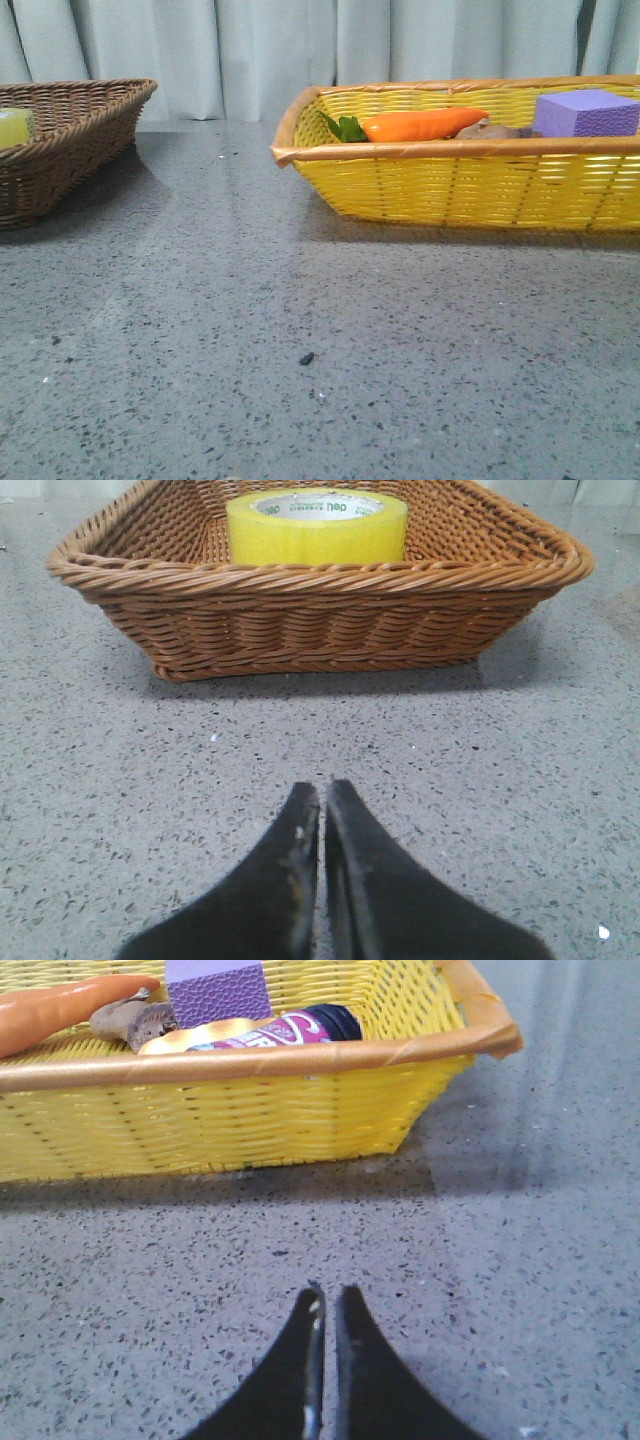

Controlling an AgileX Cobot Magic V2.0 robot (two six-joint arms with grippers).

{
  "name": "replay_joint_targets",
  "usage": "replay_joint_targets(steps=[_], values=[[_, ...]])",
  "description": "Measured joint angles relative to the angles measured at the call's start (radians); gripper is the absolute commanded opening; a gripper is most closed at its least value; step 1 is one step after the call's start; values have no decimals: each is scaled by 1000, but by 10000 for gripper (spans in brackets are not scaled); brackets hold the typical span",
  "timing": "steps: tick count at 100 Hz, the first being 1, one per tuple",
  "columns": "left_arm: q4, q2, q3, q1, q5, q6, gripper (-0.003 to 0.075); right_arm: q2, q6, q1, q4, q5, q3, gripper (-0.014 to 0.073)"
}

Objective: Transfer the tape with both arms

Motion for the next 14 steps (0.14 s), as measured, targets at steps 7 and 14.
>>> replay_joint_targets(steps=[7, 14], values=[[0, 0, 0, 0, 0, 0, -20, 0, 0, 0, 0, 0, 0, -67], [0, 0, 0, 0, 0, 0, -20, 0, 0, 0, 0, 0, 0, -67]])
